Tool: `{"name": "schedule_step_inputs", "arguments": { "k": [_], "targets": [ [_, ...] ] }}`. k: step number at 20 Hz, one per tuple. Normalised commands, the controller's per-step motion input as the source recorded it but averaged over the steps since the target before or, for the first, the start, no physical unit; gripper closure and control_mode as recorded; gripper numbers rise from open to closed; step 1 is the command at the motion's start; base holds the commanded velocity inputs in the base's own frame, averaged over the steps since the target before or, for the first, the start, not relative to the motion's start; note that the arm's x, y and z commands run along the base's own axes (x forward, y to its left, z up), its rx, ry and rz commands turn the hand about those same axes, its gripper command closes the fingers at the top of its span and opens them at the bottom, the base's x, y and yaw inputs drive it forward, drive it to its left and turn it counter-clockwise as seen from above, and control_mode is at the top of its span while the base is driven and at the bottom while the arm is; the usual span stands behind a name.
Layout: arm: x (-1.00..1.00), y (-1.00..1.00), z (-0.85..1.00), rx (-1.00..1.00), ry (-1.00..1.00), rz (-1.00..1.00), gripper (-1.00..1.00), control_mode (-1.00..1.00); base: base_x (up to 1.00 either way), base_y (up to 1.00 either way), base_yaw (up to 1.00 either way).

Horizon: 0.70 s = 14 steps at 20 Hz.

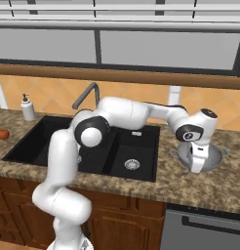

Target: Put the colander in the sink, put the orange in the colander, and turn on the sink faucet and pour water over the colander.

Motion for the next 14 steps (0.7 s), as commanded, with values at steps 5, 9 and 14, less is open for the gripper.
{"name": "schedule_step_inputs", "arguments": {
  "k": [5, 9, 14],
  "targets": [
    [0.2, -0.16, -0.14, 0.05, 0.0, 0.0, -1.0, -1.0, 0.0, 0.0, 0.0],
    [0.16, -0.05, -0.25, 0.01, -0.01, -0.01, -1.0, -1.0, 0.0, 0.0, 0.0],
    [0.14, 0.05, -0.33, 0.0, -0.1, -0.07, -1.0, -1.0, 0.0, 0.0, 0.0]
  ]
}}
